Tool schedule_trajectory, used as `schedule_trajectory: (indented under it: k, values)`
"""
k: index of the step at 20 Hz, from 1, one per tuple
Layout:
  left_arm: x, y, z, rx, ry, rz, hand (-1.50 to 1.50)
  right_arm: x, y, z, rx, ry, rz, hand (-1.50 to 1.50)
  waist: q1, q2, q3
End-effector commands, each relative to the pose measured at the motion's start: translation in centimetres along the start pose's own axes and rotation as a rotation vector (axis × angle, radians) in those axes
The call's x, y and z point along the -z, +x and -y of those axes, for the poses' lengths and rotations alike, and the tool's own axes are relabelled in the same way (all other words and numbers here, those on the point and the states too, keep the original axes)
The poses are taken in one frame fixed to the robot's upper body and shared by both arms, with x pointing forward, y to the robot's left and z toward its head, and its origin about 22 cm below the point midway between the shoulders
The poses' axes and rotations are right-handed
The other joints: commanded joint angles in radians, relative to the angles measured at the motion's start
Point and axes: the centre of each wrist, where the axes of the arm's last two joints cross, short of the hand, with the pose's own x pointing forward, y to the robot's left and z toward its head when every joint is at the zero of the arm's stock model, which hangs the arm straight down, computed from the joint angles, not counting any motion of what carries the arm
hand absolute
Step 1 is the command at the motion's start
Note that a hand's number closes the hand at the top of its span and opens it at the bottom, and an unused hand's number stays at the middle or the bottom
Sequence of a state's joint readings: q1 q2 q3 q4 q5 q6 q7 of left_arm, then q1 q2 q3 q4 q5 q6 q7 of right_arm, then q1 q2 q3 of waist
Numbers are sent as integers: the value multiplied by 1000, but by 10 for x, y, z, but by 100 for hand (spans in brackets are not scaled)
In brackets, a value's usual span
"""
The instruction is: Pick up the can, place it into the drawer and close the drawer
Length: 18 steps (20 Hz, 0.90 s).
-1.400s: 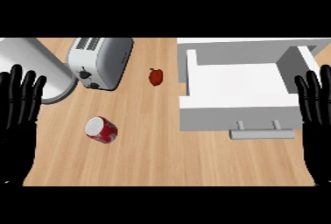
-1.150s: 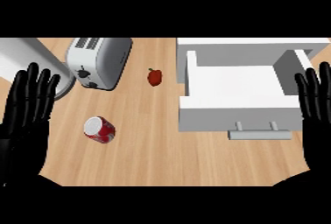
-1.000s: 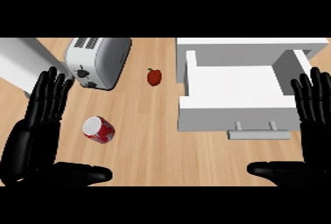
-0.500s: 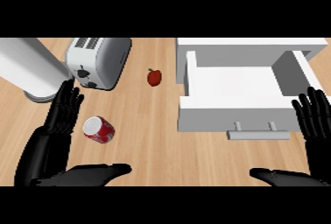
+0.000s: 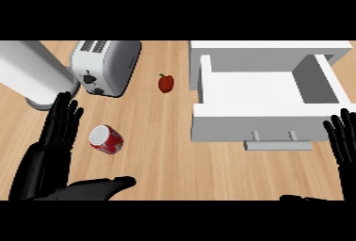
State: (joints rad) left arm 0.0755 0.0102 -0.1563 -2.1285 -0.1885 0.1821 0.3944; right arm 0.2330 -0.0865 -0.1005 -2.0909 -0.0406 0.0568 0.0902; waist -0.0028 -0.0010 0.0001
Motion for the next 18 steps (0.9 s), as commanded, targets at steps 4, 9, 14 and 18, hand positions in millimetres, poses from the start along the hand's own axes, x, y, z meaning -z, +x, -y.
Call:
schedule_trajectory:
  k: [4, 9, 14, 18]
  values:
    - [25, -17, 0, 11, 26, -34, -150, -7, -20, -2, -4, 0, 5, -150, -2, 1, 0]
    - [21, -32, -26, 6, 39, -31, -150, -14, 8, 7, -9, 7, 4, -150, 0, 0, 0]
    - [20, -53, -8, 18, 33, -57, -150, 13, -16, 24, 0, -6, 11, -150, 3, 1, 0]
    - [33, -67, -43, 9, 53, -52, -150, -7, -3, 19, -20, -3, 1, -150, 1, 0, 0]
